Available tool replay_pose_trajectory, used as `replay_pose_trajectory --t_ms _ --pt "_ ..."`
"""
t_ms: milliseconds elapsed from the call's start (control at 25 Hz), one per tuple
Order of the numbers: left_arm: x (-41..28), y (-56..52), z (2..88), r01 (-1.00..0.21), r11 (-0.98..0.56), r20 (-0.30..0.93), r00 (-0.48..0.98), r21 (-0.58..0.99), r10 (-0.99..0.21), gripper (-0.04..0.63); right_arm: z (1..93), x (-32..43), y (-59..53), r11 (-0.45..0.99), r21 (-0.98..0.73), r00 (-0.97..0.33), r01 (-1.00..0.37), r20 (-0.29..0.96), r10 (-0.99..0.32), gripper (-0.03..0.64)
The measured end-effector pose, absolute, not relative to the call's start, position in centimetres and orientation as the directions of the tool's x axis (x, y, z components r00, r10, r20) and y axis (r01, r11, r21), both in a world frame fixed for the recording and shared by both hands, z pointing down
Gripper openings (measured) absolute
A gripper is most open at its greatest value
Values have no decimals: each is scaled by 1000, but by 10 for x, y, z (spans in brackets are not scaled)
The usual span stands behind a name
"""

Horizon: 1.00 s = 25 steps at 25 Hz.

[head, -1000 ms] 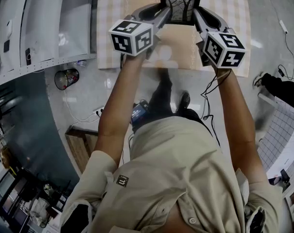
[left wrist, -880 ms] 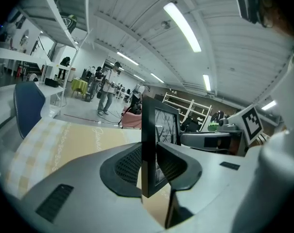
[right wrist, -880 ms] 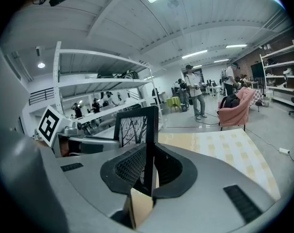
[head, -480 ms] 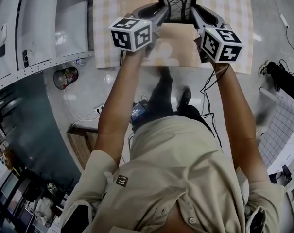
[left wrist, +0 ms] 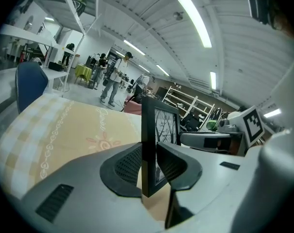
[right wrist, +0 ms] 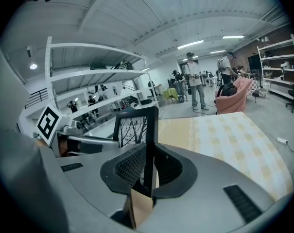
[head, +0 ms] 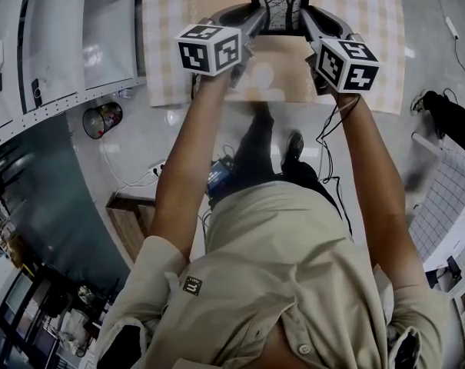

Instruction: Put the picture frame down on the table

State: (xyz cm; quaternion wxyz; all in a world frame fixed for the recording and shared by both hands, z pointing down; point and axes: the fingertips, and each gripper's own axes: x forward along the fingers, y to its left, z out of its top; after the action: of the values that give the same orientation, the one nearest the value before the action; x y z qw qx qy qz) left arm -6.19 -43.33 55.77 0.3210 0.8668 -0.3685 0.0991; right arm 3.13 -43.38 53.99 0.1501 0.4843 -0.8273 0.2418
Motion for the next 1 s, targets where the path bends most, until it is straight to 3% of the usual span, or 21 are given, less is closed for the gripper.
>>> replay_pose_trajectory --t_ms 1000 --pt "-61 -439 617 -710 -472 481 703 523 -524 94 600 32 -441 390 -274 -476 -879 554 -683 63"
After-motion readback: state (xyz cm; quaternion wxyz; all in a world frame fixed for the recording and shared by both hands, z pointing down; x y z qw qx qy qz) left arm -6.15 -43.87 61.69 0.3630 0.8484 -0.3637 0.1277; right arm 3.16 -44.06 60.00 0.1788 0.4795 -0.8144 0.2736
